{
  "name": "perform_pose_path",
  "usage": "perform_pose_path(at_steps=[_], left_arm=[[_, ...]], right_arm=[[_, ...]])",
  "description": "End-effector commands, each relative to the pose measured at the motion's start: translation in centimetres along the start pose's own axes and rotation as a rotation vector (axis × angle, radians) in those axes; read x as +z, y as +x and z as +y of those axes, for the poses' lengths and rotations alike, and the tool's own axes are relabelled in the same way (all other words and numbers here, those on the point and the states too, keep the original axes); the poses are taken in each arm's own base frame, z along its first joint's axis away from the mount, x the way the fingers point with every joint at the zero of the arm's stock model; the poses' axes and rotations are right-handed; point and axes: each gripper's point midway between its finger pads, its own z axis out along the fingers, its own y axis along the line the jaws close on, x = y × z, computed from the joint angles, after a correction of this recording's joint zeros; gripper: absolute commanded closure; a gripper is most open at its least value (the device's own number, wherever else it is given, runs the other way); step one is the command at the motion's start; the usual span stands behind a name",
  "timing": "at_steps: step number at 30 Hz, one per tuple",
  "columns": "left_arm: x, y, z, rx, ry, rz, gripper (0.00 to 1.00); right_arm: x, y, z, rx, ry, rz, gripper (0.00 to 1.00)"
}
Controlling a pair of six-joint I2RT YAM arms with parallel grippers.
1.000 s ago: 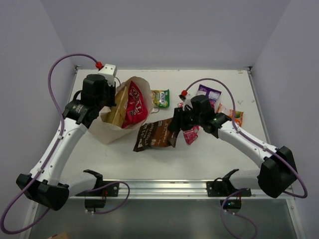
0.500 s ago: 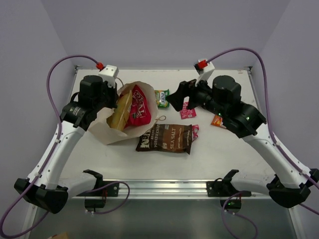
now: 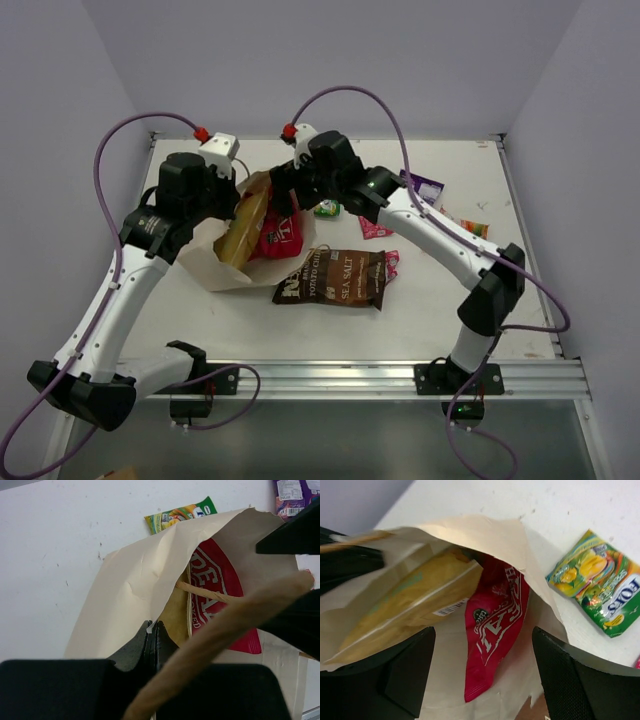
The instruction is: Take the snacks out of the paper bag
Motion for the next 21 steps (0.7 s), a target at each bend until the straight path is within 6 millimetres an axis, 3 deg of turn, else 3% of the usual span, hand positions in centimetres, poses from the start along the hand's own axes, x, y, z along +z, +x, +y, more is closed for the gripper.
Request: perform_pose_path(at_steps=[1, 8, 16, 19, 20, 21], left_arm=[[-0.2, -0.8, -0.2, 0.0, 0.021, -0.032, 1.0], [-0.1, -0.6, -0.4, -0.002, 0.029, -0.032, 1.0], [-0.2, -0.5, -0.3, -0.002, 0.026, -0.037, 1.0], [0.0, -0.3, -0.4, -0.006, 0.03, -0.033, 1.0], [-0.1, -0.4, -0.4, -0.006, 0.031, -0.036, 1.0], [-0.1, -0.4, -0.4, -0.006, 0.029, -0.036, 1.0]], right_arm=[[1.2, 0.1, 0.4, 0.023, -0.008, -0.004, 0.19], [5.8, 5.5, -2.6, 0.106, 0.119, 0.099, 0.19], [8.9, 8.7, -3.5, 0.136, 0.137, 0.152, 0.23], [9.5, 8.8, -2.8, 0.14, 0.087, 0.152, 0.39], [9.6, 8.8, -2.7, 0.137, 0.08, 0.15, 0.57], [9.4, 8.6, -2.5, 0.135, 0.069, 0.14, 0.67]])
